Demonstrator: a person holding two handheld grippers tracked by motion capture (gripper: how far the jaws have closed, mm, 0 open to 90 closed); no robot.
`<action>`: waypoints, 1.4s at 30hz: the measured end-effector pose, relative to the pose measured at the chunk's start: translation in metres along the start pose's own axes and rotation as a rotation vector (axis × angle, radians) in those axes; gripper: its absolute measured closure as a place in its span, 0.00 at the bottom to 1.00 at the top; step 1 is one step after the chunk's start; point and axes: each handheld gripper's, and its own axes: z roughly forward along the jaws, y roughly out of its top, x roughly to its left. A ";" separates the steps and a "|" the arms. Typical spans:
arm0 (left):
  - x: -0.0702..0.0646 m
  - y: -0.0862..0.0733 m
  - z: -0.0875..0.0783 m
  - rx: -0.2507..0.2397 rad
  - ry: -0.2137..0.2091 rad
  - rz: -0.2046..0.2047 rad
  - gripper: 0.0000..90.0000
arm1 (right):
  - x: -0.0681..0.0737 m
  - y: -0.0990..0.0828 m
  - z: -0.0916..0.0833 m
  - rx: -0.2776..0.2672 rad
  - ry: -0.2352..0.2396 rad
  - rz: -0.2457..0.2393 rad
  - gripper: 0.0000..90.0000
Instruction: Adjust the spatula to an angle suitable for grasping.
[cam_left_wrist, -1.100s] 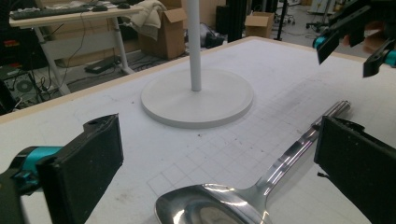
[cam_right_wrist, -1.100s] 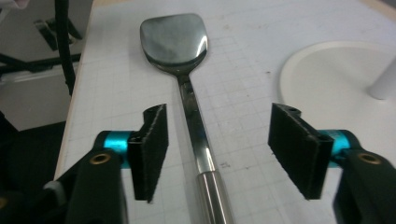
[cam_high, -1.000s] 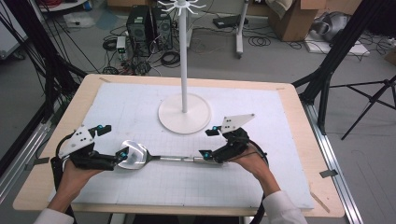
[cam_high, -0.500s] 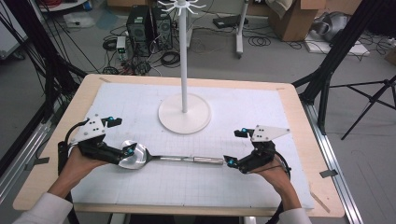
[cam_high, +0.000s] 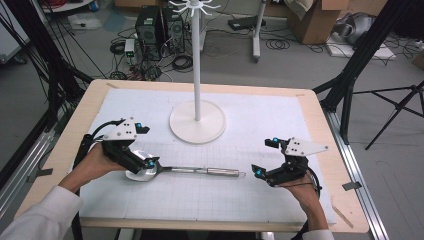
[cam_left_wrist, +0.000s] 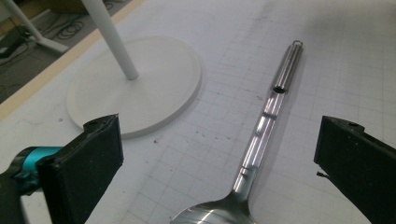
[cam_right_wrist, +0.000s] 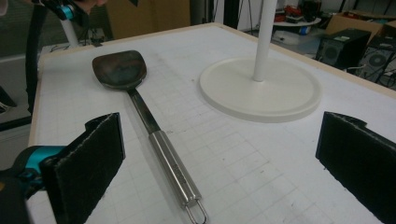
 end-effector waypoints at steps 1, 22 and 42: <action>0.001 0.001 0.002 0.015 -0.003 0.016 0.02 | 0.000 0.000 0.000 0.001 0.003 0.000 0.00; -0.007 0.027 0.061 0.164 -0.180 0.153 0.09 | -0.008 -0.012 -0.018 -0.037 -0.043 0.018 0.00; -0.019 0.027 0.112 0.320 -0.312 0.215 0.28 | -0.008 -0.013 -0.016 -0.031 -0.040 0.029 0.00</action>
